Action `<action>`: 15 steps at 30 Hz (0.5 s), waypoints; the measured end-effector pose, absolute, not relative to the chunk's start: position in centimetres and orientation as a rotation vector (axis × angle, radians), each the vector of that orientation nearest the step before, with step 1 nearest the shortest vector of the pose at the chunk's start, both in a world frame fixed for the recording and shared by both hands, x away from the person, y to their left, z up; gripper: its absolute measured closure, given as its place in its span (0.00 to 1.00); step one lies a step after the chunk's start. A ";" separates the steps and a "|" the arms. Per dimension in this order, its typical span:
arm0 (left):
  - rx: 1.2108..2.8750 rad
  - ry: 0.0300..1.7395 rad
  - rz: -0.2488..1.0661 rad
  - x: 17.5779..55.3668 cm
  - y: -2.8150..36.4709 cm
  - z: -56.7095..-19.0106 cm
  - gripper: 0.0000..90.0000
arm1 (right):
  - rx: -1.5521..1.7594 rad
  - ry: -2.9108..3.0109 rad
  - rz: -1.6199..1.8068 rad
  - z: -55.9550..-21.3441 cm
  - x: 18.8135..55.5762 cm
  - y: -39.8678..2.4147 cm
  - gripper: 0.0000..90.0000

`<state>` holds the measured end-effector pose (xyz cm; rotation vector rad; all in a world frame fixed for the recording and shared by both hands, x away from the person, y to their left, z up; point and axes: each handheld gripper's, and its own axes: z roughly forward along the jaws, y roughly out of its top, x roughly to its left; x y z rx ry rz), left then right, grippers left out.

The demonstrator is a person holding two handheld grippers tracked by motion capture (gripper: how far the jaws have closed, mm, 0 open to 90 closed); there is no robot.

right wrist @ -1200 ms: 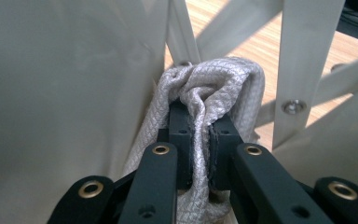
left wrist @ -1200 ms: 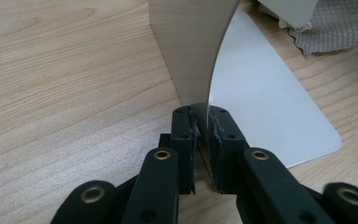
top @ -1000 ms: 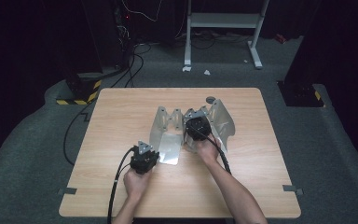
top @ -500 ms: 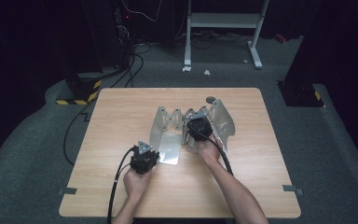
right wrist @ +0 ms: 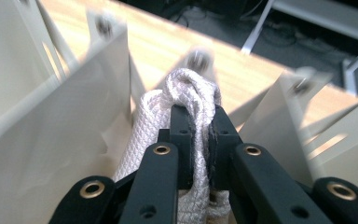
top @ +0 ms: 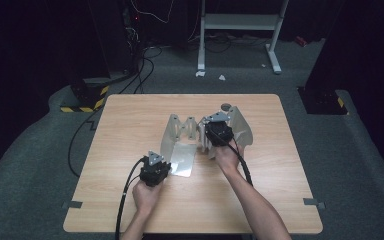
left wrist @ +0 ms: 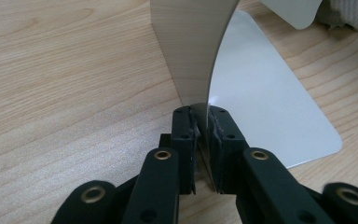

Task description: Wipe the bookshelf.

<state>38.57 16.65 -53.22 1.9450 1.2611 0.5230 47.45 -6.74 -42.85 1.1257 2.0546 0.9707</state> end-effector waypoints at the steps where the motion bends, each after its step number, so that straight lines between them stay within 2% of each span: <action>1: 1.945 1.261 0.523 38.6 16.7 -53.2 0.90 | 1.120 2.040 0.988 -42.4 47.4 -6.8 0.93; 8: 1.945 1.261 0.524 38.6 16.6 -53.2 0.90 | 1.108 2.000 1.003 -40.8 47.1 -7.7 0.93; 15: 1.945 1.261 0.522 38.6 16.7 -53.2 0.90 | 1.083 2.011 0.961 -41.9 46.6 -8.1 0.93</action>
